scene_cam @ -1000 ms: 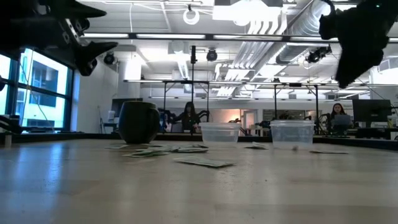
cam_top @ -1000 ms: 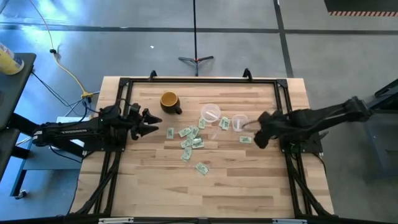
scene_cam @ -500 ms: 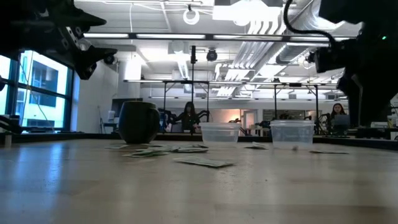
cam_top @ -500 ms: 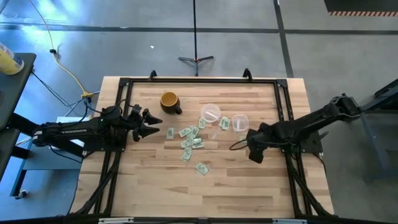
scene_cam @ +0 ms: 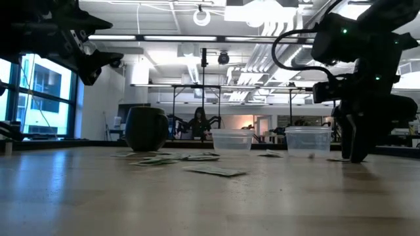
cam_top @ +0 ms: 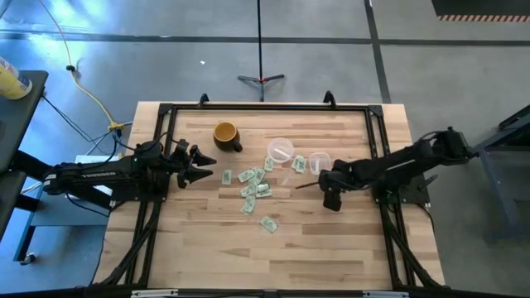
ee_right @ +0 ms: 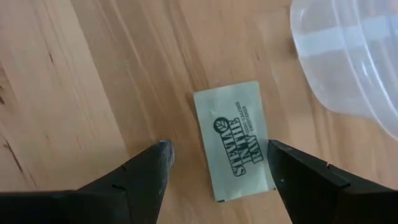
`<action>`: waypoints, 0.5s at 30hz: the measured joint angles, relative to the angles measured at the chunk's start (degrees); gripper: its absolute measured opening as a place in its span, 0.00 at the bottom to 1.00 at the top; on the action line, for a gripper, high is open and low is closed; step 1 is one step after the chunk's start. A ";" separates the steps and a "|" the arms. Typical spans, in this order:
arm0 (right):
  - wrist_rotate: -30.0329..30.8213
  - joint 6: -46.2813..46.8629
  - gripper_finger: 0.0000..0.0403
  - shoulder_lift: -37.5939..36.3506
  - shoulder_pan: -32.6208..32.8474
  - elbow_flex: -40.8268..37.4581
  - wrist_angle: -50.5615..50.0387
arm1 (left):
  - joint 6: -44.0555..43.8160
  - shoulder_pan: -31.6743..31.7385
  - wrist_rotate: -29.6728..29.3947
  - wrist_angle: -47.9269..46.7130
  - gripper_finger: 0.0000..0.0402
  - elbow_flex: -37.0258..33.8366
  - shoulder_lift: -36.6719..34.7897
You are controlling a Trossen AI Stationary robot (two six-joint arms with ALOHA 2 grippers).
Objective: Pick and place items into bin
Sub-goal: Put the light green stevia packet into the left transparent bin
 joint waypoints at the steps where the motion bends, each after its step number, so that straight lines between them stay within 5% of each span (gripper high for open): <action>1: -0.12 -0.11 0.65 0.41 -0.31 0.03 -0.08 | -0.02 0.00 0.00 0.00 0.81 0.00 -0.02; 8: -2.17 -1.87 0.61 0.80 -3.09 -0.01 -0.53 | -0.02 0.02 -0.02 0.00 0.81 0.00 0.00; 15: -1.99 -1.87 0.41 0.93 -4.97 -0.12 -0.98 | -0.03 0.00 -0.04 0.02 0.81 0.00 0.00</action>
